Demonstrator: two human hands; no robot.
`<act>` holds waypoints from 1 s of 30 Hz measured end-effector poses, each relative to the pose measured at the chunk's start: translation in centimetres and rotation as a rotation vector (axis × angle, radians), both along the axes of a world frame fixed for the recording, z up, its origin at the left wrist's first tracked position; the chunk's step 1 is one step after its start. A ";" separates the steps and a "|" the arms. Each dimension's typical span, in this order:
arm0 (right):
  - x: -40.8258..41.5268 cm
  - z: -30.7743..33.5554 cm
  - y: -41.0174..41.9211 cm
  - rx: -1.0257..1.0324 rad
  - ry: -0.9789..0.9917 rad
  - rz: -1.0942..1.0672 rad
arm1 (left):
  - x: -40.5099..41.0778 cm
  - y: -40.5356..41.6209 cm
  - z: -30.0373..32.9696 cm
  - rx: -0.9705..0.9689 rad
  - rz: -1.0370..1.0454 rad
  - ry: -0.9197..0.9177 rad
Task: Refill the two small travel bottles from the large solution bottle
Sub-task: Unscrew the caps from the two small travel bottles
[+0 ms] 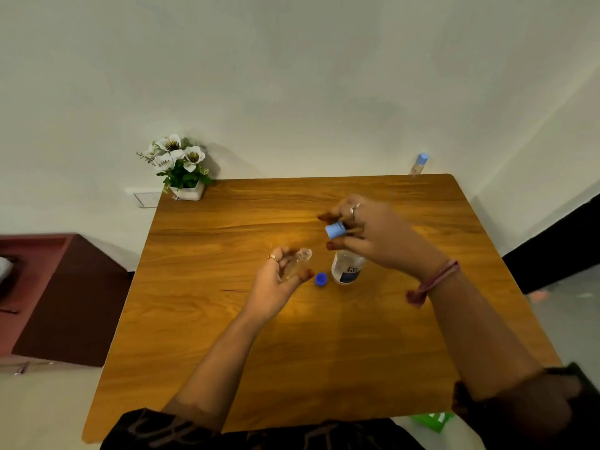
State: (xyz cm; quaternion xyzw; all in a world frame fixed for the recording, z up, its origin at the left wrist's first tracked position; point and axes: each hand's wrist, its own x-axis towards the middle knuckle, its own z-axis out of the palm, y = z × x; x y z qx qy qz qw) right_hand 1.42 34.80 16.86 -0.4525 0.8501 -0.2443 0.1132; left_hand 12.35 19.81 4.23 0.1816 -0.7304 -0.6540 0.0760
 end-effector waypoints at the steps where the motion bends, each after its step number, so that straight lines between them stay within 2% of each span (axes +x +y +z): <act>1: 0.5 -2.0 0.7 -0.058 -0.115 -0.053 | 0.2 0.3 -1.1 -0.019 0.012 -0.029; 3: 1.8 -6.3 1.8 -0.233 -0.413 -0.177 | 0.3 0.8 -2.9 -0.100 0.050 -0.088; 5: 3.0 -10.7 2.8 -0.356 -0.580 -0.367 | 0.3 1.4 -4.3 -0.142 0.107 -0.122; 8: 4.2 -15.1 3.8 -0.354 -0.630 -0.610 | 0.1 2.4 -6.2 -0.183 0.135 -0.210; 11: 4.3 -17.3 4.2 -0.272 -0.603 -0.705 | -0.1 3.2 -7.7 -0.197 0.103 -0.318; 16: 3.8 -20.6 4.0 -0.160 -0.605 -0.688 | -0.6 4.4 -9.1 -0.239 0.070 -0.392; 20: 3.6 -21.9 3.6 0.032 -0.425 -0.595 | -1.1 4.6 -9.8 -0.343 0.031 -0.427; 22: 3.5 -22.5 3.6 0.111 -0.404 -0.559 | -1.4 4.6 -10.1 -0.390 0.012 -0.466; 30: 3.0 -24.0 4.3 0.136 -0.464 -0.509 | -1.1 4.4 -10.7 -0.425 -0.018 -0.429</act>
